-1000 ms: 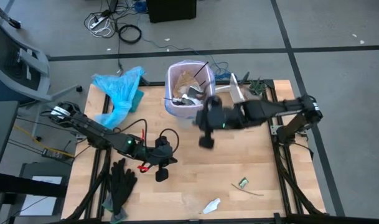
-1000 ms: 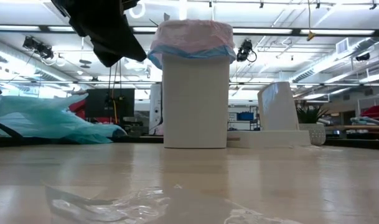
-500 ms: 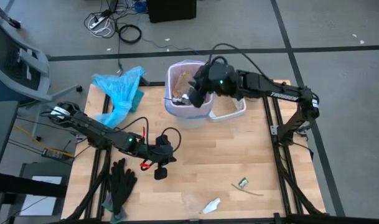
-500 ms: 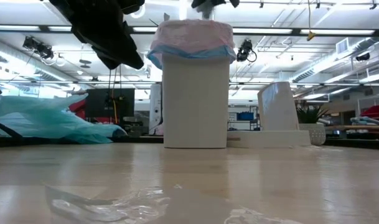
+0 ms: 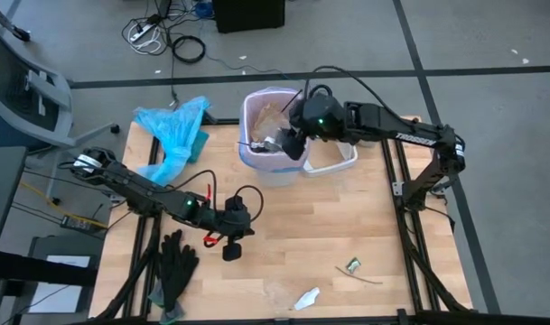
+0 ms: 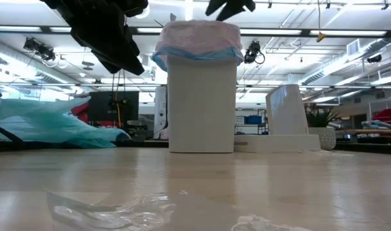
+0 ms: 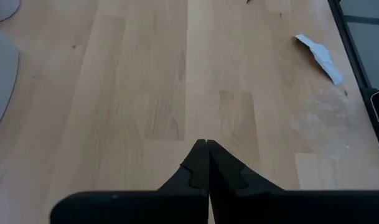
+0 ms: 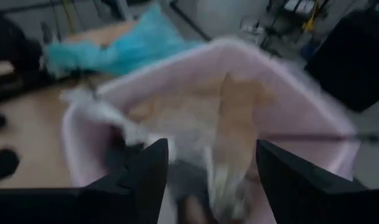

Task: Place trash/remove bag and relplace
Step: Put the green plastic material and black cable tie into the trash bin

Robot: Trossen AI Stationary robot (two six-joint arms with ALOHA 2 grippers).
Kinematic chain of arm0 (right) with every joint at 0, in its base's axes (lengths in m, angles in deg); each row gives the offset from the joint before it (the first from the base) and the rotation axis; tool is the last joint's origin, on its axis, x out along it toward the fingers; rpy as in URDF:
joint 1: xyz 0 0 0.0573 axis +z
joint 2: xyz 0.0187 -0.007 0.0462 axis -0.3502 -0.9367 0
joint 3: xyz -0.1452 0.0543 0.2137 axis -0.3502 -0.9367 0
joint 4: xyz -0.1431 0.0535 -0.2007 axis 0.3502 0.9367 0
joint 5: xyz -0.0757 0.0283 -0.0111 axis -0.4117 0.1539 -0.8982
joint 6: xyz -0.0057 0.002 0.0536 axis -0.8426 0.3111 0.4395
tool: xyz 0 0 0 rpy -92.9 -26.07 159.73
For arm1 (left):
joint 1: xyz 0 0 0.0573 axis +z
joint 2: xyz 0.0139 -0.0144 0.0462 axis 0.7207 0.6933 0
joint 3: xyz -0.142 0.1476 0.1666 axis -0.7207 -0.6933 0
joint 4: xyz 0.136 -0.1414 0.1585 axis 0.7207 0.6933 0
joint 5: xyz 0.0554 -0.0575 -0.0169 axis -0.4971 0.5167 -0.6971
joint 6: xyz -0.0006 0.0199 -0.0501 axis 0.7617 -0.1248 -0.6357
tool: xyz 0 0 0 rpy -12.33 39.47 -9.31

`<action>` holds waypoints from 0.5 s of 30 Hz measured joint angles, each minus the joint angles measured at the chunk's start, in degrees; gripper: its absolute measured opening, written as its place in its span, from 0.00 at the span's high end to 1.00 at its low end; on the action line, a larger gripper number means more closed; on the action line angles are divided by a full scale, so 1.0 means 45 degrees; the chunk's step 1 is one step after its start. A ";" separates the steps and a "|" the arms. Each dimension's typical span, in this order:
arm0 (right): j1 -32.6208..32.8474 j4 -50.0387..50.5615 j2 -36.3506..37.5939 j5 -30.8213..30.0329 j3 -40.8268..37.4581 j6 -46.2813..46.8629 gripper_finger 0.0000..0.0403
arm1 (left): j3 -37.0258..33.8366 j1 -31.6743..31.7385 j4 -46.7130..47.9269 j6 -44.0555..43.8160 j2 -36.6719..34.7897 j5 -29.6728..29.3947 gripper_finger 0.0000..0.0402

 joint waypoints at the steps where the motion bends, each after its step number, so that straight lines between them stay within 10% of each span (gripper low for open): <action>1: 0.0085 0.0508 0.0102 0.0074 0.0000 0.0174 0.43 | 0.0000 0.0000 0.0002 -0.0008 0.0000 0.0002 1.00; 15: 0.2708 0.8301 0.1632 0.2211 -0.0043 0.4497 0.43 | -0.0005 -0.0015 -0.0037 -0.0535 0.0000 0.0010 1.00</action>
